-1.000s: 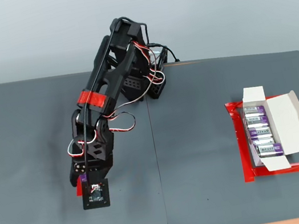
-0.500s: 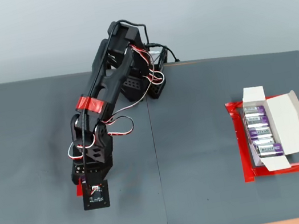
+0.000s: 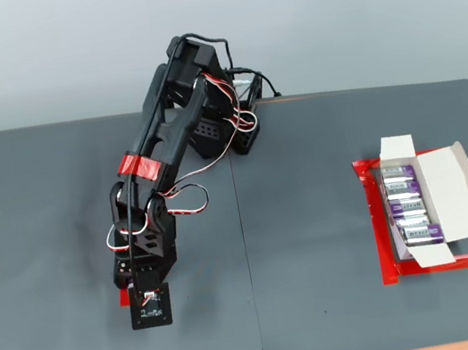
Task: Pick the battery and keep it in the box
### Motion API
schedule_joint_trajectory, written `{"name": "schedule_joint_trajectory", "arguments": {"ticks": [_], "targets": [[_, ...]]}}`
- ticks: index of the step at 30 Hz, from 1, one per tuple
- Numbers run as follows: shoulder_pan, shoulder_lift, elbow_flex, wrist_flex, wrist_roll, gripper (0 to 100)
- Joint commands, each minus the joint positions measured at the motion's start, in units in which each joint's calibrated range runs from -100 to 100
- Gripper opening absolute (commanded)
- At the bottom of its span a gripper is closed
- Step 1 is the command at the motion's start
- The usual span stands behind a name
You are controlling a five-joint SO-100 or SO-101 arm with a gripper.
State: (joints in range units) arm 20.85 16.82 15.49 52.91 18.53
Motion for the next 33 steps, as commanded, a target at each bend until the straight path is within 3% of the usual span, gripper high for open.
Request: {"name": "schedule_joint_trajectory", "arguments": {"ticks": [1, 5, 12, 24, 33], "targets": [[-0.1, 0.2, -0.8, -0.5, 0.1, 23], [-0.1, 0.2, -0.8, -0.5, 0.1, 20], [0.0, 0.2, -0.7, -0.5, 0.1, 2], [0.1, -1.3, -1.0, 0.1, -0.4, 2], [-0.5, -11.4, -1.7, 0.3, -1.2, 2]]}}
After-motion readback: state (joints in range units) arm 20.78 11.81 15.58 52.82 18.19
